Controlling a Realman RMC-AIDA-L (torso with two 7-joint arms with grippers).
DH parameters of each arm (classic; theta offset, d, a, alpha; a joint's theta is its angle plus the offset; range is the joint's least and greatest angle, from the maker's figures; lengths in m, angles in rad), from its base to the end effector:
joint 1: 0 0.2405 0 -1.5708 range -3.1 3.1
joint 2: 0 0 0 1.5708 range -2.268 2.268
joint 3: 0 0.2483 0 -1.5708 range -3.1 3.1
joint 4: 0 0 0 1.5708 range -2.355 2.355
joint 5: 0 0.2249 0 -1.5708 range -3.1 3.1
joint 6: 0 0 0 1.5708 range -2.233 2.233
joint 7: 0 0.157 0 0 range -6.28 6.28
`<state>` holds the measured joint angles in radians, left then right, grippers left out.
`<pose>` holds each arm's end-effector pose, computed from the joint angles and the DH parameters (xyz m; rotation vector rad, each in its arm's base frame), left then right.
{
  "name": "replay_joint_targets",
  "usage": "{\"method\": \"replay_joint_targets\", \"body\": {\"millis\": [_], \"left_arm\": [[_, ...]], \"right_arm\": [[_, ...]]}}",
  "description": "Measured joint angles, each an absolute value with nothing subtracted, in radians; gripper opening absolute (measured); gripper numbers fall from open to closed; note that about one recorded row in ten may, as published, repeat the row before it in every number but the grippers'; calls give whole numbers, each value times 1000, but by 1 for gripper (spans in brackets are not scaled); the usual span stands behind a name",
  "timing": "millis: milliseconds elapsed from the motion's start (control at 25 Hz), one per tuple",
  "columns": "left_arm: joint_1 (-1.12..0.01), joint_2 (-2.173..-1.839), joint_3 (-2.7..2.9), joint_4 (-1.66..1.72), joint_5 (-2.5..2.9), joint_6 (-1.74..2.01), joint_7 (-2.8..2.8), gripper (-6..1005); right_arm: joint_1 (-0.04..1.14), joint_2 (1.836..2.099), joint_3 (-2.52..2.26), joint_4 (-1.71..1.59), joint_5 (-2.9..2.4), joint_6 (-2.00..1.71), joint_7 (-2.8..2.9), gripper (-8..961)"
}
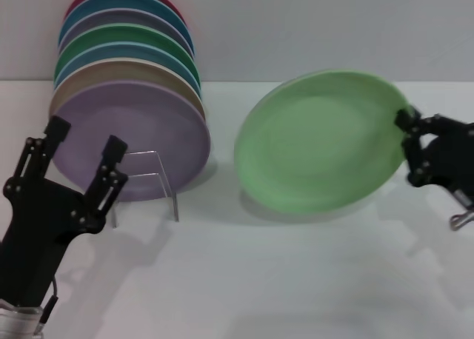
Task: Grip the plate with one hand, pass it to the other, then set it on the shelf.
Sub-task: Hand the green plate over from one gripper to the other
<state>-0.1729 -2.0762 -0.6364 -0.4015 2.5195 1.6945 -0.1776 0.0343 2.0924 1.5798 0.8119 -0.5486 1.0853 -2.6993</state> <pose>-0.2520 0.2369 -0.0387 -1.6853 -0.2672 -1.2842 0.2735 0.3081 -0.0031 -1.9265 0.1914 0.8061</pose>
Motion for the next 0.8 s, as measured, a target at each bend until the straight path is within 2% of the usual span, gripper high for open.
{"method": "replay_joint_targets", "body": {"millis": [360,800], "left_arm": [[-191,-2072,-609,-388,2522,1593,-167,760],[-213,-2072,-549,-363,2522,1545,-162,759]], "right_arm": [[-30,2092,1299,842,-267,1063,-2881,22],[-21,2092,1266,843,-220,1065,-2885,22]]}}
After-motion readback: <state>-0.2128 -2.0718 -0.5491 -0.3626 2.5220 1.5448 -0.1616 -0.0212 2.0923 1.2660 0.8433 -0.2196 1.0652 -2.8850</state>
